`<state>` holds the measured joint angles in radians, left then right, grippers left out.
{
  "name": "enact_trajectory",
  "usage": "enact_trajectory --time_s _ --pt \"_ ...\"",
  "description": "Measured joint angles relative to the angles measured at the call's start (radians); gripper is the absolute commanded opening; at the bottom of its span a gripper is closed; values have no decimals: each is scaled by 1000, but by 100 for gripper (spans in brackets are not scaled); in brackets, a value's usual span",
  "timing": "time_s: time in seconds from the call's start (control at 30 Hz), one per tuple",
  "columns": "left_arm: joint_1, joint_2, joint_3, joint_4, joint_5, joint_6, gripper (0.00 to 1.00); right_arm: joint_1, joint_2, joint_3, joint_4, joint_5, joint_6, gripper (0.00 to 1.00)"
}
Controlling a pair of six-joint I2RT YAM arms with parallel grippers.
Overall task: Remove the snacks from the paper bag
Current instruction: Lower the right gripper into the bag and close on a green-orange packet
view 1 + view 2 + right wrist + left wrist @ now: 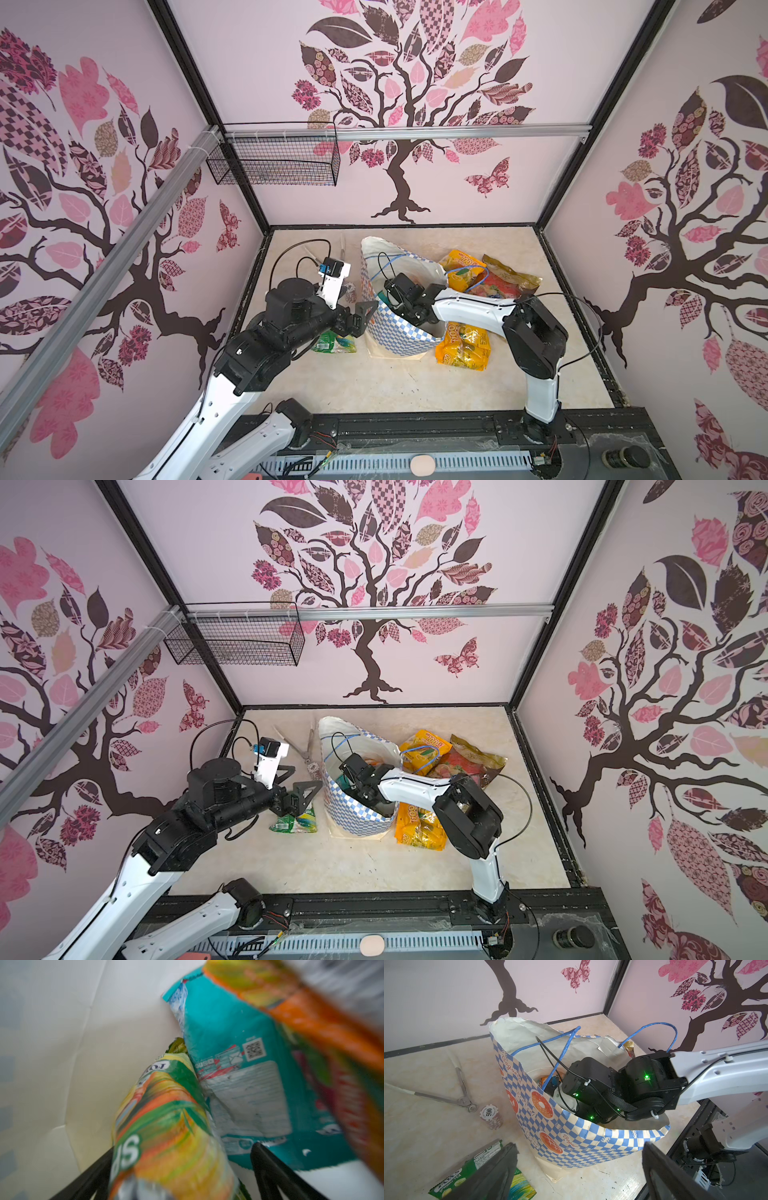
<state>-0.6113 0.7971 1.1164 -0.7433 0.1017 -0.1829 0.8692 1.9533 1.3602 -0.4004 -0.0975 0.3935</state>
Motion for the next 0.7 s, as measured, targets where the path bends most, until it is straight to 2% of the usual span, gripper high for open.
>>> enact_trajectory --time_s 0.13,0.23,0.33,0.47,0.7 --pt "0 -1 0 0 0 0 95 0 26 -18 40 -21 15 99" --pt "0 -1 0 0 0 0 95 -1 33 -23 61 -34 21 91" --pt "0 -1 0 0 -1 0 95 -1 39 -24 80 -50 23 77" --pt "0 -2 0 -1 -3 0 95 2 37 -26 106 -58 23 53" --pt "0 -8 0 -4 -6 0 95 11 8 -30 112 -32 23 21"
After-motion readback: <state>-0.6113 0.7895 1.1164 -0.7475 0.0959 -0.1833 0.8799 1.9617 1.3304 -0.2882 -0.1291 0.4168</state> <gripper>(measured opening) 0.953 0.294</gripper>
